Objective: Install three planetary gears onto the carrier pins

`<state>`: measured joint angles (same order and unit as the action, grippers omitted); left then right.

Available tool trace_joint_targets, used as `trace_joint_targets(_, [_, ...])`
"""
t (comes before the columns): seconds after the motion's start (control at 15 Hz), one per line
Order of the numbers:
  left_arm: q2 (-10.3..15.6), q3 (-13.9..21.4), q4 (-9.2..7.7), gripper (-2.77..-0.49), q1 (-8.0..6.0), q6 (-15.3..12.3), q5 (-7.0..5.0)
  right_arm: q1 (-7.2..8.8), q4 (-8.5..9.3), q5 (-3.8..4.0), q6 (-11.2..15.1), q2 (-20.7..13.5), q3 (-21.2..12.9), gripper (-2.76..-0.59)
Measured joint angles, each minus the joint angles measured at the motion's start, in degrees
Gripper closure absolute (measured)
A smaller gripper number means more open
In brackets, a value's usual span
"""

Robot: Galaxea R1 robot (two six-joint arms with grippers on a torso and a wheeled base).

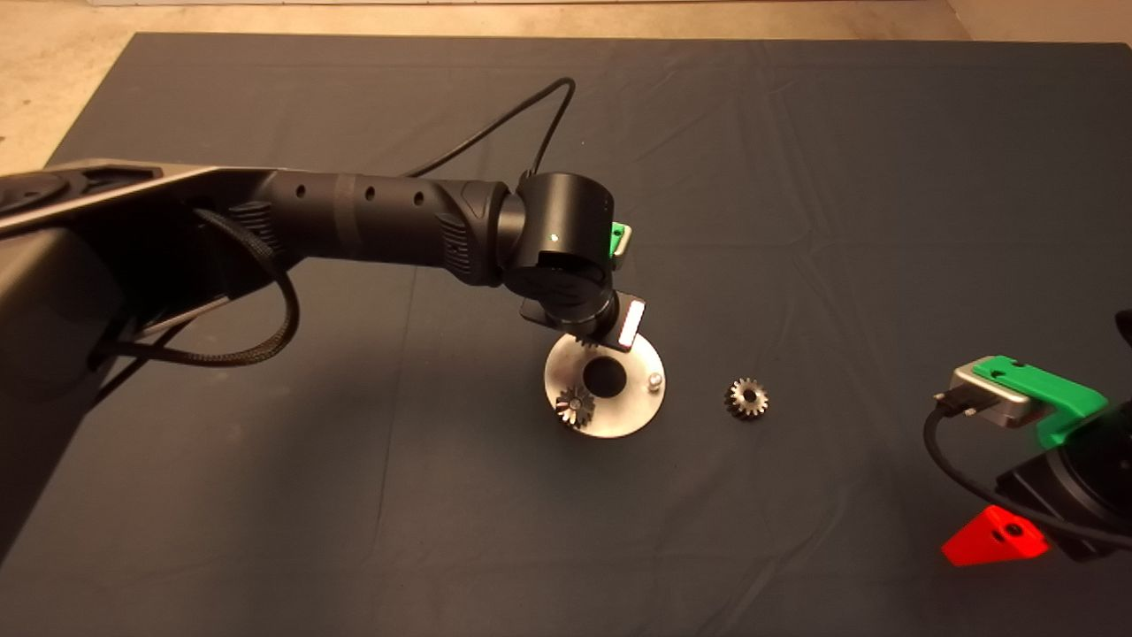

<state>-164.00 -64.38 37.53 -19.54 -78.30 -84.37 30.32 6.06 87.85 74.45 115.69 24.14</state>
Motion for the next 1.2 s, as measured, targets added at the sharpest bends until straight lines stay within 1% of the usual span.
trace_joint_targets(0.53, [0.0,0.0,0.02,-0.88,0.00,0.2,-0.02,0.00,0.00,0.00,0.0,0.0,0.0,-2.75])
trace_joint_targets(0.73, [0.0,-0.6,0.00,-0.88,-0.05,1.3,0.06,0.00,0.00,0.00,0.0,0.0,0.0,-2.75])
trace_joint_targets(0.87, [0.0,-1.4,0.04,-0.88,-0.02,1.8,0.48,0.00,0.00,0.02,0.0,0.0,0.0,-2.75])
trace_joint_targets(1.2, [0.0,-1.5,0.02,-0.88,-0.02,2.0,0.50,0.00,0.00,0.00,0.0,0.0,0.0,-2.75])
